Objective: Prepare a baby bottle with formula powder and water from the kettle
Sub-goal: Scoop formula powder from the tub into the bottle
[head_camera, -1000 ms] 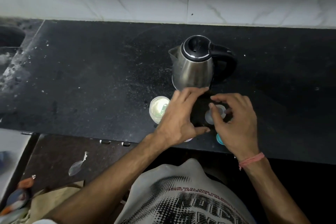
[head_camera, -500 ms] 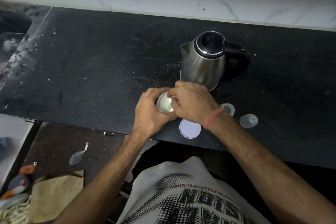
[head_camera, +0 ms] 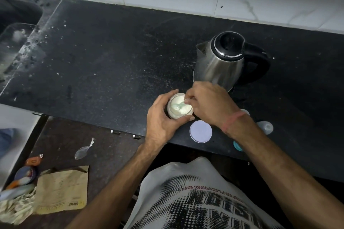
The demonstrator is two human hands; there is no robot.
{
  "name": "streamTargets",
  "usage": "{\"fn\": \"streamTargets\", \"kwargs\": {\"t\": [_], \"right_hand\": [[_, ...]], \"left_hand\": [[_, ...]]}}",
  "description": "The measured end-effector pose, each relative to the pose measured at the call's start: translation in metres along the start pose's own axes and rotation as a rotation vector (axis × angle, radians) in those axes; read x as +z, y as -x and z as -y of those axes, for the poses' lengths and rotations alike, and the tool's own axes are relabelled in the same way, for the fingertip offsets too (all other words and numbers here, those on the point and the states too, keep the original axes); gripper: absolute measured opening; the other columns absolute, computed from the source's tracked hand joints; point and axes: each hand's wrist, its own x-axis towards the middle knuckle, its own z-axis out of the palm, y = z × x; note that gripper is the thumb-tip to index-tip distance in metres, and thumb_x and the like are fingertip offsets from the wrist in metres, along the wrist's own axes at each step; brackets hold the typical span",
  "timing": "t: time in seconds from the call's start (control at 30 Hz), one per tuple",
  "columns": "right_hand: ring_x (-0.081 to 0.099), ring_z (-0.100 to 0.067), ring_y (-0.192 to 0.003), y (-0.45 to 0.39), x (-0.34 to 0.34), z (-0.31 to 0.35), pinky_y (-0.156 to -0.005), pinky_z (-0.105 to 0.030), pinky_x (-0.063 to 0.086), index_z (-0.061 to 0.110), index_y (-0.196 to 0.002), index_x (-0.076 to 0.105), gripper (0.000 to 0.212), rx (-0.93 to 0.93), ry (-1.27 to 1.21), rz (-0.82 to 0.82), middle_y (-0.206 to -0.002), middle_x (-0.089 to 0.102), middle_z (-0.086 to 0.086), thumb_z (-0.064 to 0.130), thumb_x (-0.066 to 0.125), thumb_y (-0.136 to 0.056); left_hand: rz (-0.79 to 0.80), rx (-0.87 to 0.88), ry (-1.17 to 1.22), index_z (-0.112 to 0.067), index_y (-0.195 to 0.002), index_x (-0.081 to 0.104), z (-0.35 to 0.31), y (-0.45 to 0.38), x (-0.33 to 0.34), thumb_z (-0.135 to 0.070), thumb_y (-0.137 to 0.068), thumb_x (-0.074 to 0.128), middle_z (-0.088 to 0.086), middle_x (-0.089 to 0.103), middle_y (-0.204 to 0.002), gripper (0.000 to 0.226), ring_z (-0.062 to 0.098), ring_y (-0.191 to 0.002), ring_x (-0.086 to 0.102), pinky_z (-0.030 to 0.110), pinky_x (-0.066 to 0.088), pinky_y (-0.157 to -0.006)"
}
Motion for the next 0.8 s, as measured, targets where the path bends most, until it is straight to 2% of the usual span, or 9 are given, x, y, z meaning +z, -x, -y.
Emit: {"fn": "streamTargets", "kwargs": {"t": [0.2, 0.4, 0.6, 0.7, 0.8], "right_hand": [[0.069, -0.02, -0.094, 0.021, 0.019, -0.014, -0.089, -0.039, 0.053, 0.025, -0.104, 0.086, 0.011, 0.078, -0.257, -0.096, -0.094, 0.069, 0.007, 0.029, 0.076, -0.102], [0.062, -0.009, -0.086, 0.028, 0.028, -0.016, -0.081, -0.03, 0.044, 0.03, -0.102, 0.086, 0.012, 0.157, -0.384, -0.13, -0.094, 0.067, 0.011, 0.032, 0.075, -0.102], [0.066, -0.013, -0.089, 0.034, 0.03, -0.018, -0.083, -0.041, 0.057, 0.03, -0.105, 0.083, 0.013, 0.095, -0.339, -0.165, -0.102, 0.066, 0.015, 0.033, 0.071, -0.105], [0.06, -0.005, -0.082, 0.033, 0.032, -0.023, -0.08, -0.036, 0.054, 0.031, -0.103, 0.082, 0.011, 0.114, -0.363, -0.161, -0.099, 0.064, 0.016, 0.034, 0.072, -0.104], [0.06, 0.001, -0.077, 0.034, 0.036, -0.027, -0.075, -0.023, 0.047, 0.029, -0.099, 0.082, 0.009, 0.184, -0.486, -0.177, -0.093, 0.065, 0.016, 0.03, 0.074, -0.103]], "left_hand": [[-0.008, 0.002, 0.017, -0.024, -0.149, 0.072, -0.002, 0.003, 0.003, -0.04, -0.071, 0.11, -0.011, 0.074, -0.139, 0.089, 0.01, -0.132, 0.071, 0.033, 0.058, -0.11], [-0.013, 0.007, 0.005, -0.022, -0.15, 0.072, -0.004, 0.002, 0.002, -0.039, -0.071, 0.11, -0.01, 0.073, -0.141, 0.089, 0.008, -0.134, 0.069, 0.024, 0.055, -0.111], [-0.017, -0.031, 0.021, -0.026, -0.152, 0.071, -0.002, 0.006, 0.006, -0.036, -0.072, 0.111, -0.011, 0.073, -0.142, 0.09, 0.011, -0.137, 0.069, 0.038, 0.057, -0.114], [-0.025, -0.044, 0.016, -0.026, -0.151, 0.071, -0.001, 0.006, 0.007, -0.038, -0.071, 0.111, -0.011, 0.073, -0.142, 0.091, 0.013, -0.136, 0.069, 0.042, 0.058, -0.114], [-0.014, -0.046, -0.001, -0.026, -0.151, 0.072, 0.0, 0.005, 0.006, -0.039, -0.069, 0.112, -0.012, 0.073, -0.142, 0.092, 0.013, -0.137, 0.069, 0.042, 0.058, -0.114]]}}
